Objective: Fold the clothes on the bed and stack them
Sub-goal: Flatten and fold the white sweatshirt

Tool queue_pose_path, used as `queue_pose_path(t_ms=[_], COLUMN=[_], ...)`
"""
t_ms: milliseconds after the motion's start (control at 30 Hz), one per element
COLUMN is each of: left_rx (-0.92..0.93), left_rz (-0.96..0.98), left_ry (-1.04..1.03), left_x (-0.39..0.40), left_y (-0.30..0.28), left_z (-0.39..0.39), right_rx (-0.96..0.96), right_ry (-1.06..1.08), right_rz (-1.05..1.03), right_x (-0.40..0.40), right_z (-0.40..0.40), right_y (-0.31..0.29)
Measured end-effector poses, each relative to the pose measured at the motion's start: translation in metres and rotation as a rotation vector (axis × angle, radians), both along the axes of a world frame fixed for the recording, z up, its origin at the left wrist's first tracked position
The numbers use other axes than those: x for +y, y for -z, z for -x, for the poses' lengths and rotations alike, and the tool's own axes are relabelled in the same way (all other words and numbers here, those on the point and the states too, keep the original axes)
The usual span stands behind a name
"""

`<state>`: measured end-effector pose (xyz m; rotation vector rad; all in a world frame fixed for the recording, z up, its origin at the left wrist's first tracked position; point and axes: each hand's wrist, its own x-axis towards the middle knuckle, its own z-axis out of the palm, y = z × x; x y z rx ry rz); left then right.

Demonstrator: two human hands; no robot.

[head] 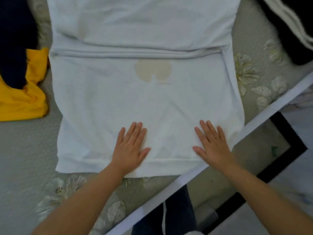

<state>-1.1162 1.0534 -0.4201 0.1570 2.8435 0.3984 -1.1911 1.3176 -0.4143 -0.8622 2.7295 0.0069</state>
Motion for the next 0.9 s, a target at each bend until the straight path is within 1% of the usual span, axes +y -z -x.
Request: queue_pose_path(t_ms=[67, 167, 233, 300, 367, 467, 533, 633, 800, 900], left_rx=[-0.018, -0.057, -0.028, 0.030, 0.108, 0.198, 0.171, 0.155, 0.218, 0.226], left_rz=[-0.021, -0.007, -0.013, 0.004, 0.041, 0.111, 0.124, 0.137, 0.170, 0.198], left_ry=[0.021, 0.038, 0.006, 0.028, 0.099, 0.233, 0.212, 0.067, 0.062, 0.106], left_x=[0.001, -0.009, -0.018, -0.027, -0.035, -0.045, -0.053, -0.059, -0.064, -0.072], left_y=[-0.002, -0.007, -0.005, -0.006, -0.007, -0.012, -0.015, -0.018, -0.024, -0.025], left_z=[-0.036, -0.071, -0.080, -0.079, -0.072, -0.060, -0.054, -0.045, -0.043, -0.049], right_rx=[-0.046, 0.052, 0.082, 0.133, 0.198, 0.208, 0.240, 0.327, 0.349, 0.373], right_ry=[-0.006, -0.100, -0.097, -0.048, -0.045, -0.008, 0.011, 0.013, -0.068, -0.097], right_rz=[0.005, 0.059, 0.037, 0.004, -0.019, -0.084, -0.106, -0.085, -0.074, 0.022], right_x=[0.013, 0.027, 0.030, 0.026, 0.018, 0.001, -0.015, -0.035, -0.032, -0.027], right_z=[-0.028, -0.059, -0.070, -0.078, -0.081, -0.079, -0.079, -0.079, -0.072, -0.067], right_y=[-0.005, 0.000, 0.006, 0.011, 0.013, 0.015, 0.015, 0.017, 0.008, 0.005])
